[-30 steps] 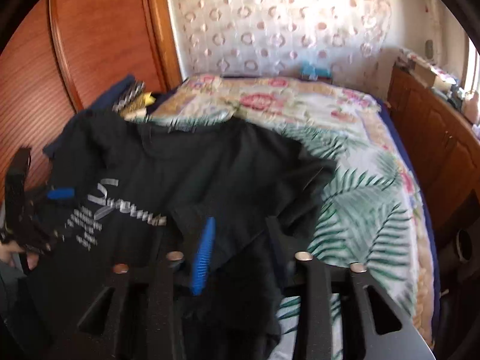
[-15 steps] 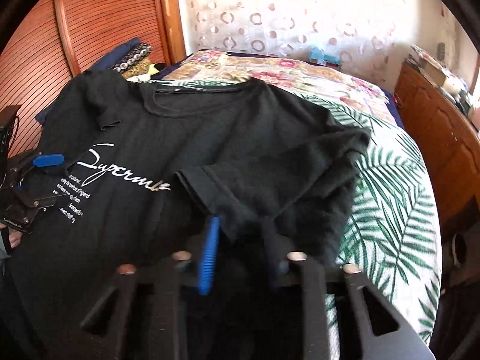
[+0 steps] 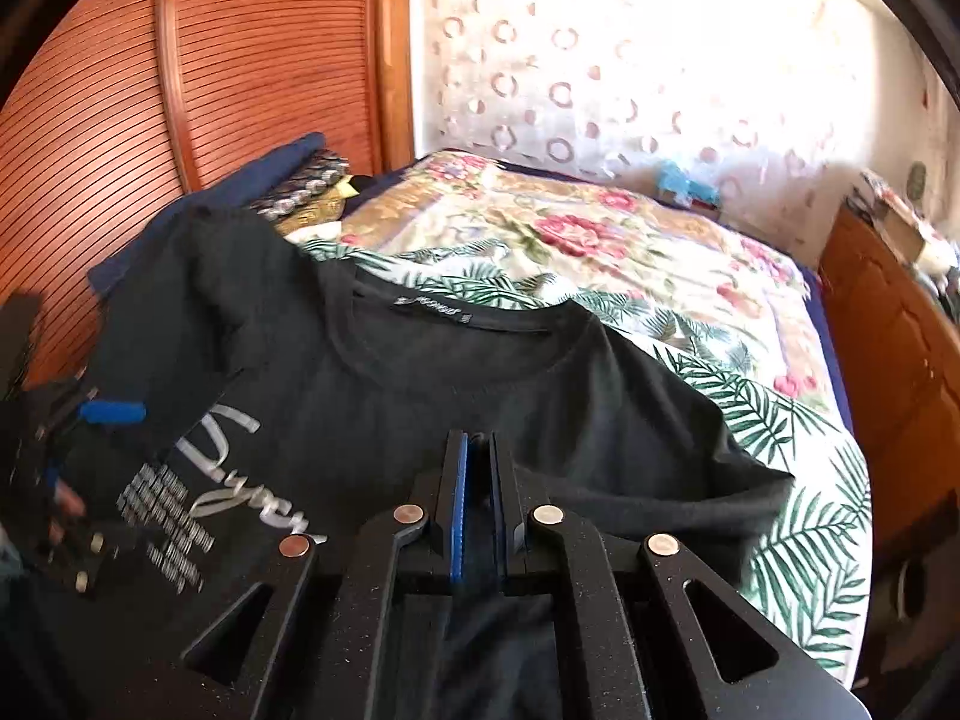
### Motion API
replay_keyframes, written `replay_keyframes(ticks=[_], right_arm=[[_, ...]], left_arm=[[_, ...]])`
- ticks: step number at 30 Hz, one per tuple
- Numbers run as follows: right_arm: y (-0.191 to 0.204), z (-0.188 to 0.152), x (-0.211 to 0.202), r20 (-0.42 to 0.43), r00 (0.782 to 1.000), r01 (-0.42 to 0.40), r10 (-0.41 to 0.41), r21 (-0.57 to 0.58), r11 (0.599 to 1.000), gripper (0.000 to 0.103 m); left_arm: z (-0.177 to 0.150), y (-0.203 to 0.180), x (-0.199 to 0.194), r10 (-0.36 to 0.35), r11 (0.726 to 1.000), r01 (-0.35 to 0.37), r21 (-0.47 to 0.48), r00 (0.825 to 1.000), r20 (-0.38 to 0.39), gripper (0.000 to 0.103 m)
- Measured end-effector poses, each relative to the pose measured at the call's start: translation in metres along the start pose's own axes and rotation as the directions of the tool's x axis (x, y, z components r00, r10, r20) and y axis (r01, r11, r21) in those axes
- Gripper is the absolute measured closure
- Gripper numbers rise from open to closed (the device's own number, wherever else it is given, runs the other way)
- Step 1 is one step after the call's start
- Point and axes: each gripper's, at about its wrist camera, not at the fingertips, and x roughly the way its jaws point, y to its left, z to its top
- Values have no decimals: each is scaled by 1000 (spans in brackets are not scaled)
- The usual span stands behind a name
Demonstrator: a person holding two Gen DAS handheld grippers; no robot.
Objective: Fold small clothes
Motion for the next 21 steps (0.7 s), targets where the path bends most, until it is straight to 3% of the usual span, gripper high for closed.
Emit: replay_keyframes(ticks=[2, 4, 8, 14, 21], right_arm=[[-3, 4, -1, 25, 999, -30, 29, 19, 999, 75], [-6, 3, -7, 46, 999, -9, 8, 22, 1000, 74], [-21, -11, -22, 67, 997, 26, -29, 41, 999, 42], [-46, -31, -20, 20, 989, 142, -144, 67, 988, 41], [-70, -44, 24, -81, 987, 149, -140, 120, 982, 41]], left_arm=[[0, 0, 0, 0, 1000, 0, 0, 1000, 0, 0], [0, 0, 0, 0, 1000, 0, 0, 1000, 0, 0], [-1, 0, -1, 1, 1000, -1, -1, 1000, 0, 0], [1, 11, -14, 12, 999, -10, -40, 999, 50, 0], [20, 39, -50, 48, 996, -35, -82, 986, 160, 0]])
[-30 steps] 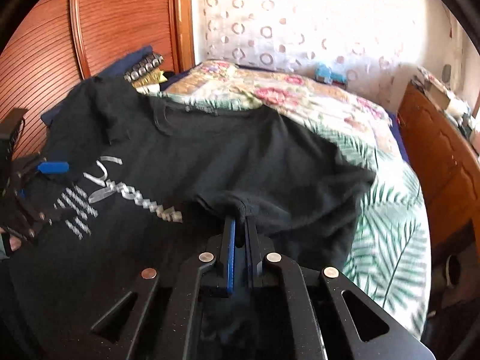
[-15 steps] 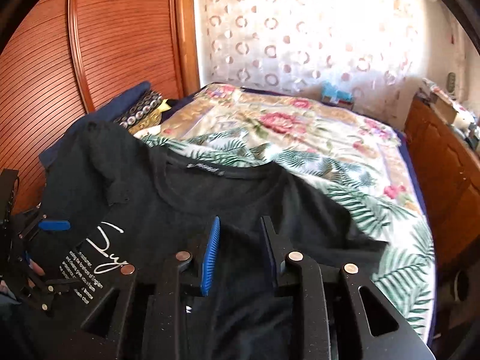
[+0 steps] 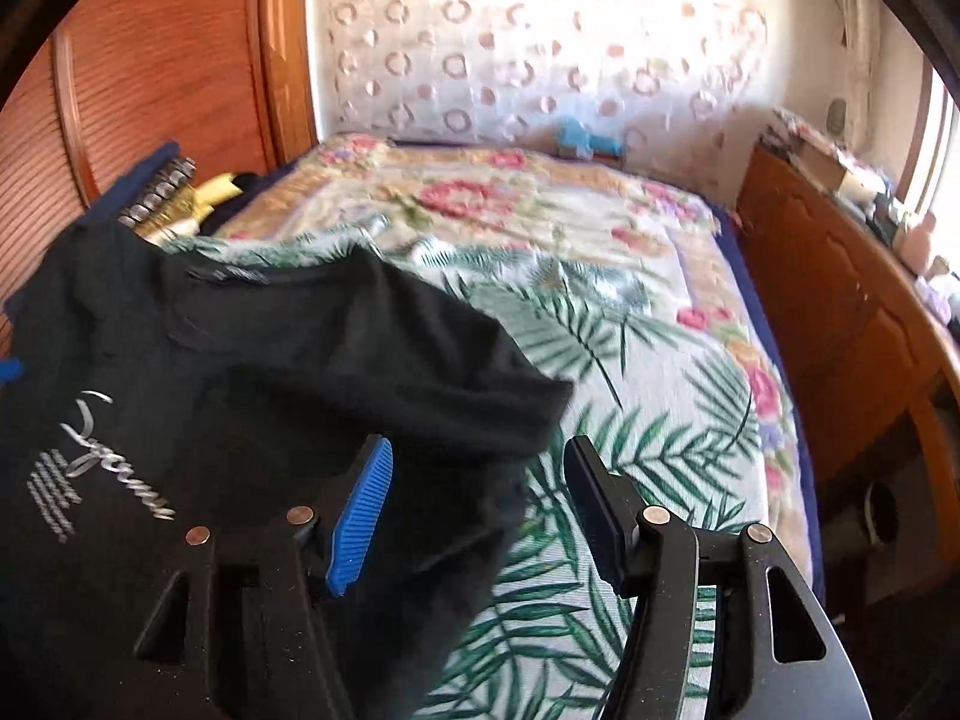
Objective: Fold small clothes
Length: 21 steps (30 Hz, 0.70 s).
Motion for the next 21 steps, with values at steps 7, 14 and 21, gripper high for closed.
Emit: replay_keyframes(ticks=[7, 14, 21], right_arm=[[-10, 17, 42, -39, 998, -38, 40, 61, 997, 41], [-9, 25, 48, -21, 999, -29, 29, 35, 999, 41], [-17, 21, 38, -20, 1000, -21, 21, 28, 999, 41]], left_arm=[[27, 32, -10, 72, 997, -71, -27, 996, 56, 0], [46, 70, 1, 104, 992, -99, -76, 993, 63, 2], [62, 93, 16, 91, 991, -86, -99, 995, 45, 30]])
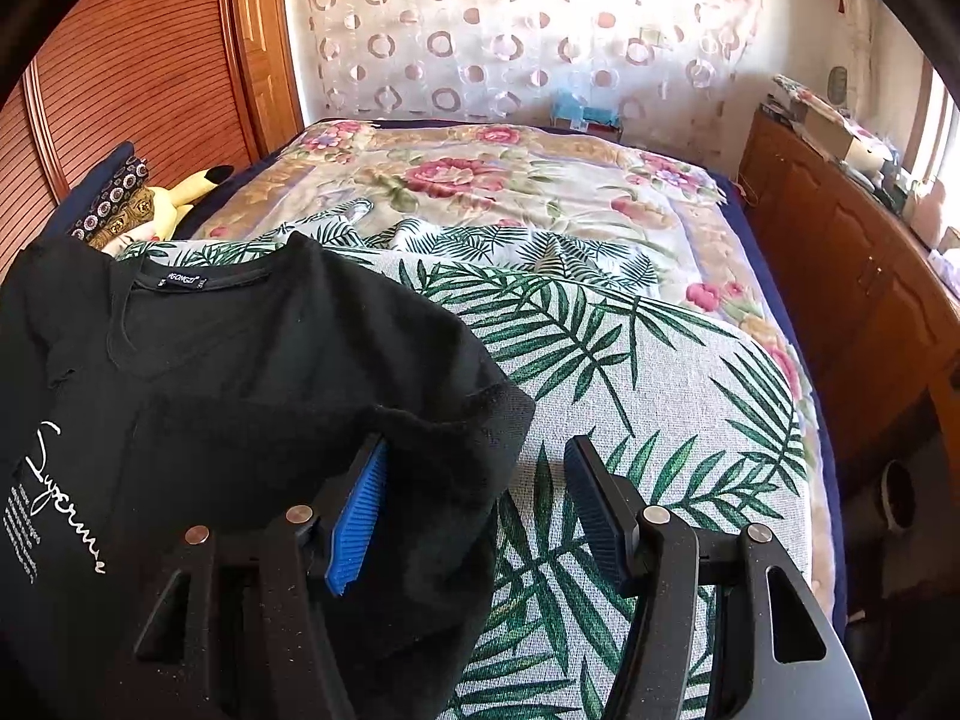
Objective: Fold small clothes
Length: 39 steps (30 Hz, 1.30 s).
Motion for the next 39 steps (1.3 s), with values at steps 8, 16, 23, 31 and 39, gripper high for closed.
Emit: replay_keyframes(ticks=[8, 16, 23, 31, 39], right_arm=[[0, 0, 0, 0, 1000, -1, 1, 0, 1000, 41], [-1, -1, 1, 0, 1000, -1, 1, 0, 1000, 41], [-1, 0, 0, 0, 1000, -2, 2, 0, 1000, 41], [-1, -1, 1, 1, 1000, -1, 1, 1, 1000, 41], [-2, -2, -9, 11, 997, -70, 70, -20, 997, 83]], left_arm=[[9, 16, 15, -25, 999, 24, -32, 999, -32, 48], [10, 17, 31, -42, 998, 38, -50, 997, -64, 59], [11, 9, 33, -41, 999, 39, -28, 997, -62, 77], [10, 4, 31, -19, 1000, 19, -5, 998, -64, 83], [5, -13, 13, -106, 994, 106, 15, 994, -15, 97]])
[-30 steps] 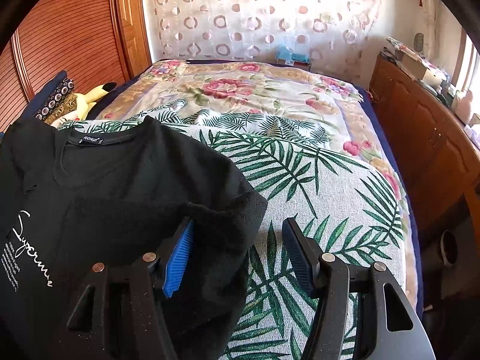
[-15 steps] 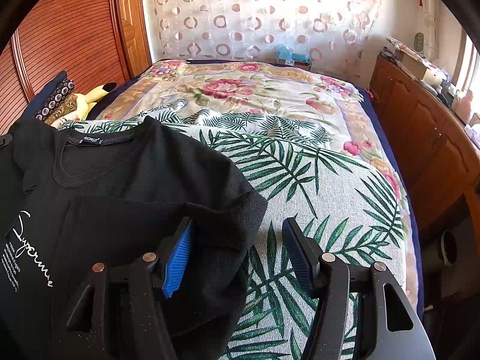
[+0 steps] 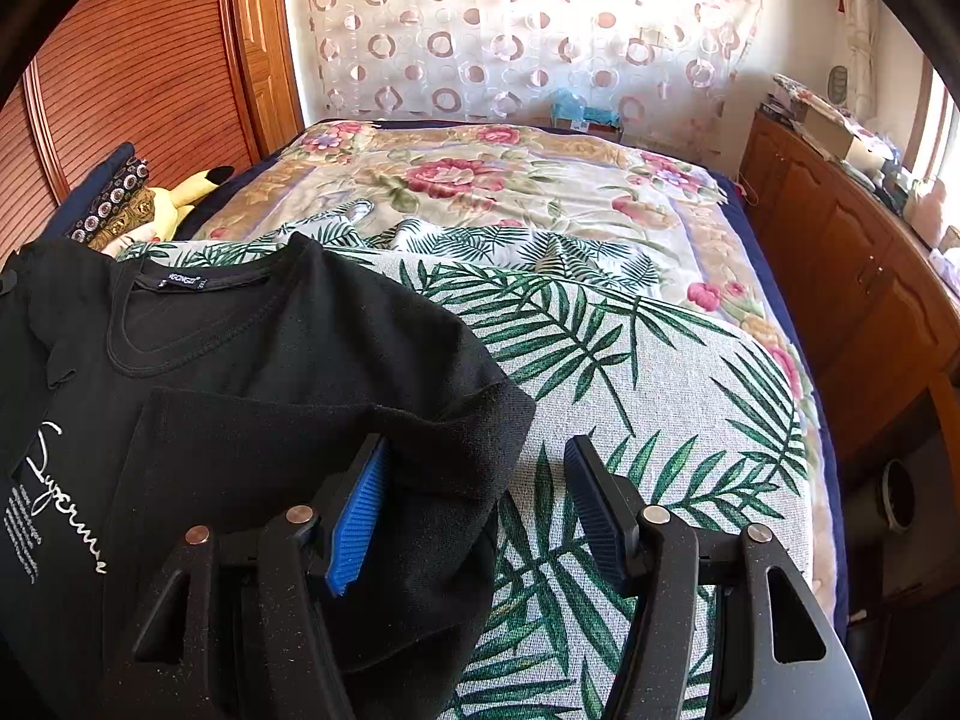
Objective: Fold small clothes
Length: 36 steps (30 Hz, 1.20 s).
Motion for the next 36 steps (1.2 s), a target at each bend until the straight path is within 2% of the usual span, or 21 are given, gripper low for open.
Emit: replay_keyframes(ticks=[1, 2, 4, 7, 12, 15, 20, 28, 36], right_arm=[[5, 0, 0, -11, 999, -31, 31, -18, 999, 88], [10, 1, 0, -22, 999, -24, 23, -31, 999, 93], [18, 2, -4, -19, 999, -38, 37, -47, 998, 95], [29, 4, -26, 55, 997, -55, 58, -60, 997, 95], [42, -5, -75, 192, 976, -96, 106, -60, 994, 96], [48, -23, -96, 223, 967, -111, 123, -63, 992, 96], [55, -62, -122, 240, 965, -97, 110, -64, 993, 96], [47, -130, -181, 275, 957, -95, 96, -14, 995, 96], [39, -183, -233, 240, 967, -99, 90, 26, 995, 96]], left_arm=[[-1, -4, -2, -11, 1000, 11, 7, 1000, 5, 97], [-3, -8, -4, -18, 1000, 18, 12, 1000, 8, 97], [-6, -15, -10, -38, 999, 38, 16, 999, 16, 97], [-13, -24, -22, -66, 998, 65, 23, 997, 32, 98], [-30, -38, -44, -83, 996, 81, 45, 995, 46, 98], [-42, -42, -58, -90, 995, 87, 54, 995, 53, 98], [-63, -39, -84, -89, 995, 85, 56, 993, 73, 98], [-116, -18, -136, -79, 997, 81, -16, 990, 117, 98], [-154, -10, -164, -58, 995, 66, -75, 993, 102, 98]])
